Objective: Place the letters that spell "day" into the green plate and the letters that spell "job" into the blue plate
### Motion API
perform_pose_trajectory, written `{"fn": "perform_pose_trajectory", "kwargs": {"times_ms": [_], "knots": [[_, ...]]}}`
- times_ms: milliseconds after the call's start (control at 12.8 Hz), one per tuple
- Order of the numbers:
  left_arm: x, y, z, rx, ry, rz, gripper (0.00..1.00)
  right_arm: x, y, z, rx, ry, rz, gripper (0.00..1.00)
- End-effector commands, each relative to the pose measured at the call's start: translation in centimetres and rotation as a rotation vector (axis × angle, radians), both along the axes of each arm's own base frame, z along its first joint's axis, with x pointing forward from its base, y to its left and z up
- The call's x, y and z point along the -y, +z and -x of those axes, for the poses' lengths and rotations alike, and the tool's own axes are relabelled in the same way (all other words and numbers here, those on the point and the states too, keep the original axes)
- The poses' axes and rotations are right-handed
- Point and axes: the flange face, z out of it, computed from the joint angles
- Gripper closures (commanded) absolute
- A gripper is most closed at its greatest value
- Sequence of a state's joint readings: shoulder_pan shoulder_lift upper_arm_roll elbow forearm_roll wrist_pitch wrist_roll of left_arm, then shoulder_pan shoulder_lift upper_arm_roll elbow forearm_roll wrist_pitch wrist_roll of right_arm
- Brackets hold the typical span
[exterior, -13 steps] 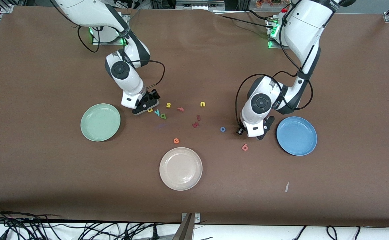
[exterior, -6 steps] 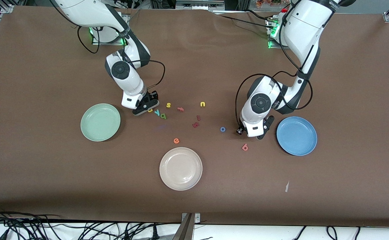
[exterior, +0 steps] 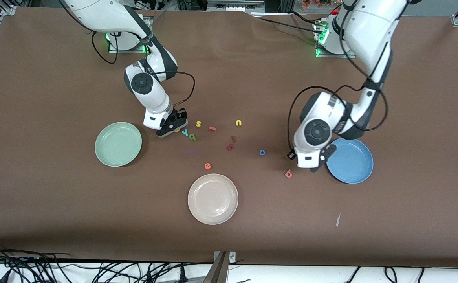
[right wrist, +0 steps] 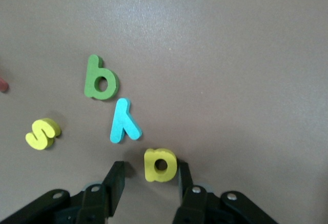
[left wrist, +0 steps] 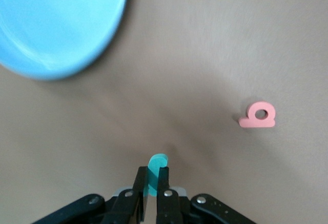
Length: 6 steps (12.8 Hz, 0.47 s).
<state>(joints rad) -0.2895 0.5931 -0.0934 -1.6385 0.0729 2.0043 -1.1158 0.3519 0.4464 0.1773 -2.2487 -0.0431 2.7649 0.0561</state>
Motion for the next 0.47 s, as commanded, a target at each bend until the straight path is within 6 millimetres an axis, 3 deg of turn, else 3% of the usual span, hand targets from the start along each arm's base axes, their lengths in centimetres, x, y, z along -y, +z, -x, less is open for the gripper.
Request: {"fn": "perform_pose_trajectory", "kwargs": {"times_ms": [0, 78, 234, 390], "knots": [[-7.7, 3.0, -1.6, -0.07, -0.283, 0.048, 1.0, -0.4, -0.4, -0.6, 0.01, 0.013, -0.006, 0.49], [-11.0, 3.3, -2.3, -0.08, -0.387, 0.04, 1.0, -0.4, -0.5, -0.5, 0.009, 0.015, -0.006, 0.5], [-16.5, 2.7, -3.0, -0.121, -0.564, 0.042, 1.0, -0.4, -0.6, -0.5, 0.008, 0.021, -0.004, 0.61], [-18.9, 1.9, -3.4, -0.135, -0.648, 0.065, 1.0, -0.2, -0.6, -0.6, 0.009, 0.023, -0.003, 0.73]]}}
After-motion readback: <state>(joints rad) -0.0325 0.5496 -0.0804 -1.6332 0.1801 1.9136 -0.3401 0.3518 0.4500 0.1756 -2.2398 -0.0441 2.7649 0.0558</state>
